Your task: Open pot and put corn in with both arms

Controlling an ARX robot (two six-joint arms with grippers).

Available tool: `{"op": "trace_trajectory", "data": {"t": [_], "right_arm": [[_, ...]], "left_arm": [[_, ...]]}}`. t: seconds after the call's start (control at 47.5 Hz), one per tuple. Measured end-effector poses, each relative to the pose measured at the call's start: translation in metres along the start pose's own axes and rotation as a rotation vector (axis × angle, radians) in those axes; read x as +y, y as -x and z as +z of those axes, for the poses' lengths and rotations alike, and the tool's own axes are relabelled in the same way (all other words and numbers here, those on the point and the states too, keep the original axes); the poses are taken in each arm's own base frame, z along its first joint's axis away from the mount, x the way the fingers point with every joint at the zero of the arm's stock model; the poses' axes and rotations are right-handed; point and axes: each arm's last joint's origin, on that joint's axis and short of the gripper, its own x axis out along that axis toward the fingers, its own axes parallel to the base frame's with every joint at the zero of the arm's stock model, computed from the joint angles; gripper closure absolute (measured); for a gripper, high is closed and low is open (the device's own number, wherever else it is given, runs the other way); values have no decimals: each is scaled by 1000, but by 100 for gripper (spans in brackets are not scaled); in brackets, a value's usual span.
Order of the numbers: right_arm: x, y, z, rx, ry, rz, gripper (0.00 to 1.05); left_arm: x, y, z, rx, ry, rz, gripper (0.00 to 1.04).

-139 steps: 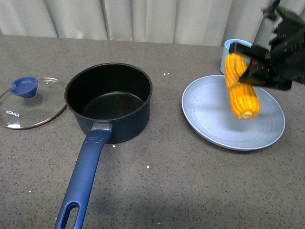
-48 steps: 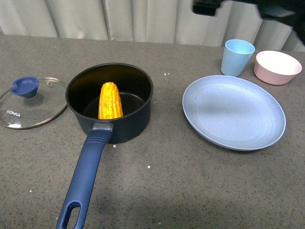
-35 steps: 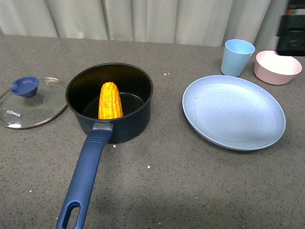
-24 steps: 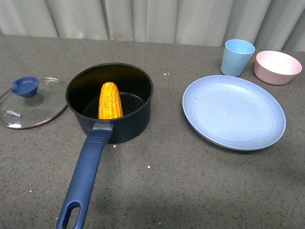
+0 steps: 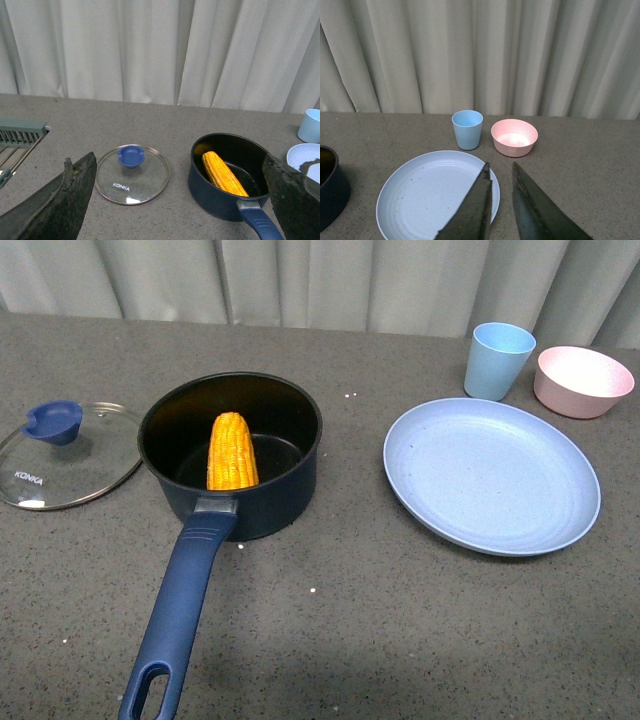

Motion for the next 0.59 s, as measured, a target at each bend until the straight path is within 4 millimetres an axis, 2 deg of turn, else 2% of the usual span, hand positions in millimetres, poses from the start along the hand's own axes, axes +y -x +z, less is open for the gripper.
{"op": "trace_trajectory", "data": {"t": [0.042, 0.063, 0.253, 0.589], "right_arm": [[-2, 3, 1, -5, -1, 0, 102], [-3, 4, 1, -6, 1, -1, 104], [-15, 12, 4, -16, -4, -4, 104], [-16, 22, 6, -24, -4, -5, 104]], "left_arm": [[0, 0, 0, 0, 0, 0, 6], [0, 0, 0, 0, 0, 0, 6], [0, 0, 0, 0, 0, 0, 6], [0, 0, 0, 0, 0, 0, 6]]}}
